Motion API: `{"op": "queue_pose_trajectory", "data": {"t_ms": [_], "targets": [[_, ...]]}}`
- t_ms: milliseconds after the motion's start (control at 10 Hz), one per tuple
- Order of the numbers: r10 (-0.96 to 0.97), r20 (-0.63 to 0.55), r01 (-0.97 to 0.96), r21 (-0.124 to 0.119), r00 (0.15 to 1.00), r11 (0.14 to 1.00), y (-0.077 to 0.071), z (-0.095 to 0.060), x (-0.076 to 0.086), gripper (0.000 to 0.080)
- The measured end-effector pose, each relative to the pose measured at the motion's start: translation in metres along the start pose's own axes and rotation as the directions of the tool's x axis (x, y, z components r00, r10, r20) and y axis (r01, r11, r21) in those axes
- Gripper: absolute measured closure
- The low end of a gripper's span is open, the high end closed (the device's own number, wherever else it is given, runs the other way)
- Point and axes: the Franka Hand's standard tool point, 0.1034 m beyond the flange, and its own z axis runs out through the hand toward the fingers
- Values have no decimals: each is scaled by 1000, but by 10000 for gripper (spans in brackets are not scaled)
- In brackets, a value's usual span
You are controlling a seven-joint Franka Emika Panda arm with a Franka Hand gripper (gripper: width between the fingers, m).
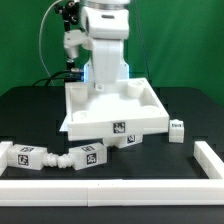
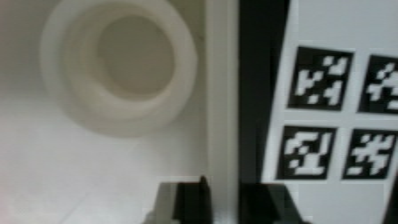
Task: Assemble one leg
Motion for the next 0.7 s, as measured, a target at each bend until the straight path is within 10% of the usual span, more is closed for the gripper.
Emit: {"op": "queue_pose_trajectory", "data": {"t_ms": [200, 700], "targets": [[8, -5, -8, -24, 1000, 1000, 8, 25, 5, 742], [9, -3, -9, -7, 1000, 1000, 5, 28, 4, 742]]}}
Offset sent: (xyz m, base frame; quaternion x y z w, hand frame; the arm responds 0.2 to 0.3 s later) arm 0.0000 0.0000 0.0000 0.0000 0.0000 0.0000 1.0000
